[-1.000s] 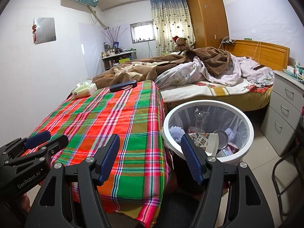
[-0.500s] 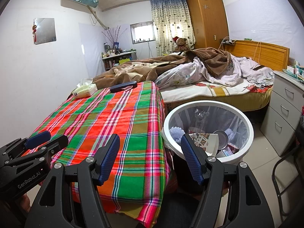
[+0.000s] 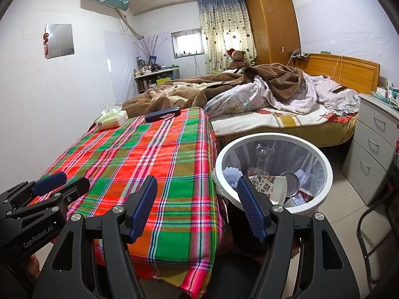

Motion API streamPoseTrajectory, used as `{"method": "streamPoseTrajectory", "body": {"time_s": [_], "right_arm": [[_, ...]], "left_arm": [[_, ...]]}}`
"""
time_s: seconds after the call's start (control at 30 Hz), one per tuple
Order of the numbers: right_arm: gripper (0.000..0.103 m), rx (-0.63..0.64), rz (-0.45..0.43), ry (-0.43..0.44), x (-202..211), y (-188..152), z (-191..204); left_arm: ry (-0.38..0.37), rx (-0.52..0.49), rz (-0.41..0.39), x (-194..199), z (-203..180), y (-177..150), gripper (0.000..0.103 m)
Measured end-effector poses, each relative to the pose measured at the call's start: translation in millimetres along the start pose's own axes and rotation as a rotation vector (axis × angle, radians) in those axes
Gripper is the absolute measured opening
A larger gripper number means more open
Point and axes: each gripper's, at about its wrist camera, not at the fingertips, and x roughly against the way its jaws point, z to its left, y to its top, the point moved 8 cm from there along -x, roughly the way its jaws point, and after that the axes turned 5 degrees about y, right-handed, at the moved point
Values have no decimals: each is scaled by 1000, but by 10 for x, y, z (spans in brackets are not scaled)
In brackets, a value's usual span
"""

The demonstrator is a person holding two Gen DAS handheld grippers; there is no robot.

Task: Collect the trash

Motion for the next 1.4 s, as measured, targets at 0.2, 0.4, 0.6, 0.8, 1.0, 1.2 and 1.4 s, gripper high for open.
{"method": "streamPoseTrajectory", "body": {"time_s": [0.2,0.4,0.6,0.8,1.0,1.2,1.4], "right_arm": [[68,0,-1,0,8,3,8],[68,0,-2,2,10,5,7],[68,1,-2,1,18,7,10],[68,0,-3,1,31,14,21],[68,1,-3,1,31,16,22],[68,0,-3,1,31,17,24],[68,0,-4,3,29,22,20]], "left_arm": [[0,2,-2,13,3,4,53],[1,2,-3,16,18,4,53],[0,1,-4,16,21,14,53],[1,3,-2,16,21,7,53],[-1,2,-3,16,16,13,53],[-2,2,-1,6,-3,15,53],[0,4,3,5,-9,5,53]]}}
